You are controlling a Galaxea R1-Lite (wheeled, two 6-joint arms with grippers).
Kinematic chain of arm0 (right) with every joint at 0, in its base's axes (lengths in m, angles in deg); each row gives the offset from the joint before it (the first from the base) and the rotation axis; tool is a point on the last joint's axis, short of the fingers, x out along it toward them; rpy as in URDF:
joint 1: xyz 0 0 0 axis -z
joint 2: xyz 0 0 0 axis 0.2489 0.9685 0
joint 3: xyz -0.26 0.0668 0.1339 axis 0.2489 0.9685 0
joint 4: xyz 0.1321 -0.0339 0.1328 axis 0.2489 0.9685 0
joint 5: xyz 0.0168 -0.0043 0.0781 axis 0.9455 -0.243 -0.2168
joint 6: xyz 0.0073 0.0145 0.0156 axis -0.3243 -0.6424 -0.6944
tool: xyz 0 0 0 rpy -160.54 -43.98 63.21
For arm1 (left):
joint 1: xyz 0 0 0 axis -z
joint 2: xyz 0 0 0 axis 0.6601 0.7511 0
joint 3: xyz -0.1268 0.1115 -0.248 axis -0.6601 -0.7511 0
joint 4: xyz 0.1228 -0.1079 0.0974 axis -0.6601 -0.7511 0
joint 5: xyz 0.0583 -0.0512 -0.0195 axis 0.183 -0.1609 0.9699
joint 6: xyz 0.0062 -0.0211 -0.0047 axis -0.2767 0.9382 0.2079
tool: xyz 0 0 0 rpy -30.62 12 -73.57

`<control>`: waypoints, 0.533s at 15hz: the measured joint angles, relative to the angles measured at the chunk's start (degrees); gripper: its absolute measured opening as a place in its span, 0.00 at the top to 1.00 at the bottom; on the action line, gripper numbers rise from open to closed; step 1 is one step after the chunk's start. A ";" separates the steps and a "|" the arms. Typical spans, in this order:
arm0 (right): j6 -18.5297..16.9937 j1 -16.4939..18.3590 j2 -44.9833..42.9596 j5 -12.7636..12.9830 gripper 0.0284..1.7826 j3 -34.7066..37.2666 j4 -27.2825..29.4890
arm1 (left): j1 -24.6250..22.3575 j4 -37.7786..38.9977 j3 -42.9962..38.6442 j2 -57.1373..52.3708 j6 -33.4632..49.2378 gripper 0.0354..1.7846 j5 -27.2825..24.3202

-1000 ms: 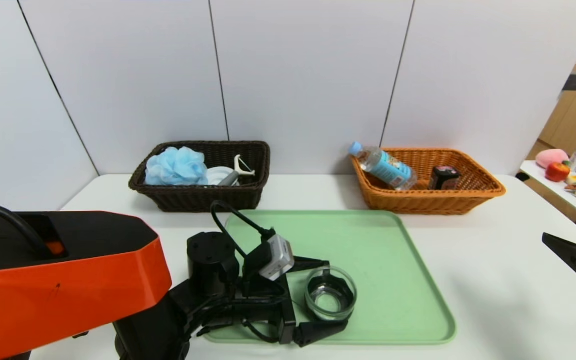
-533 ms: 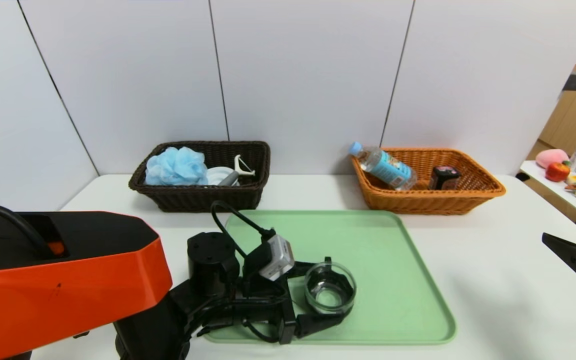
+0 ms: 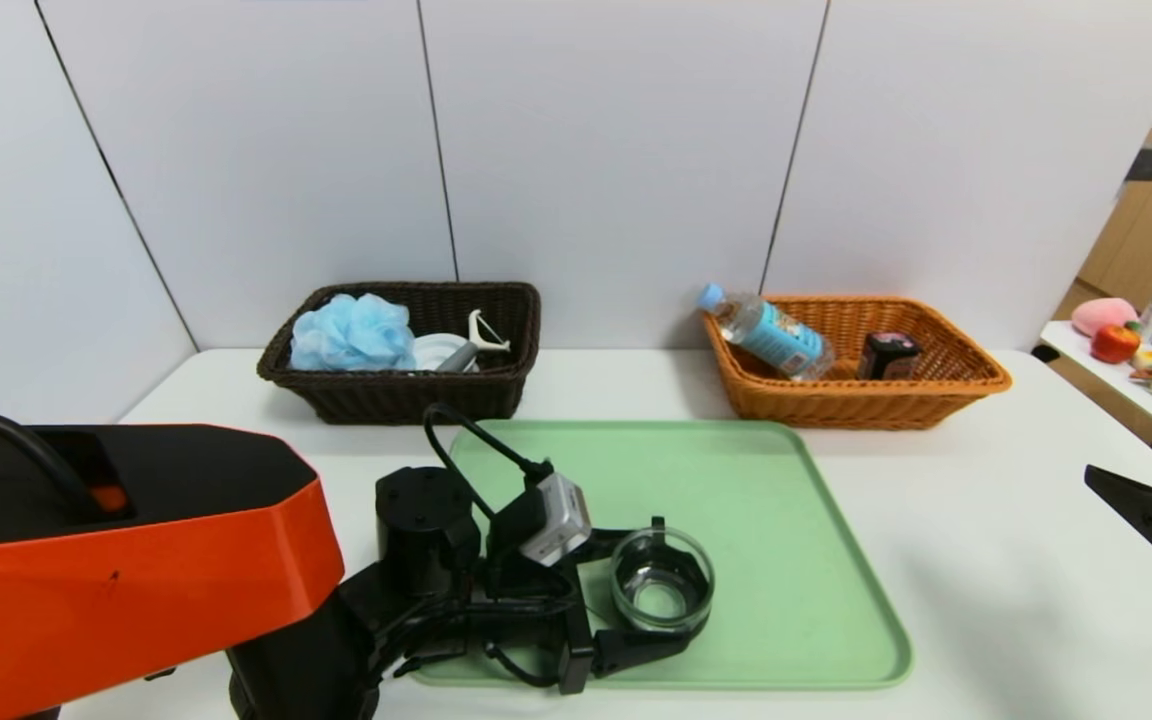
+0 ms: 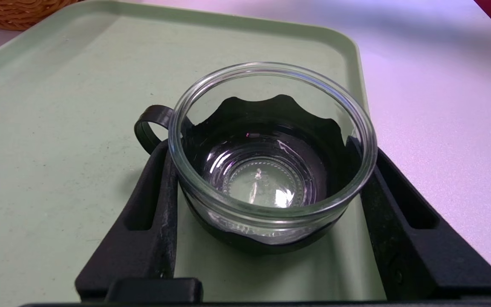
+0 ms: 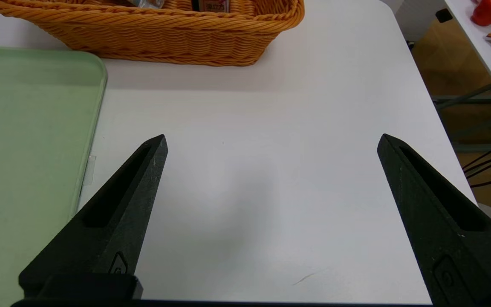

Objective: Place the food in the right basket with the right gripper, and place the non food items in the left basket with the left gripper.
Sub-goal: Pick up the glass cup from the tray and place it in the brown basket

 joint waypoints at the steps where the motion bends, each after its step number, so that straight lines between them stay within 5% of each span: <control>1: -0.02 0.00 0.00 -0.05 0.05 -0.02 0.00 | 0.00 0.00 0.13 -0.59 0.00 0.33 0.62; 4: -0.02 0.00 -0.02 -0.02 0.05 0.00 0.00 | -1.00 -0.11 1.19 -3.36 0.21 0.33 5.55; 8: 0.04 0.00 -0.05 -0.06 0.05 0.02 -0.06 | -6.92 -7.34 4.88 -8.24 0.18 0.33 6.01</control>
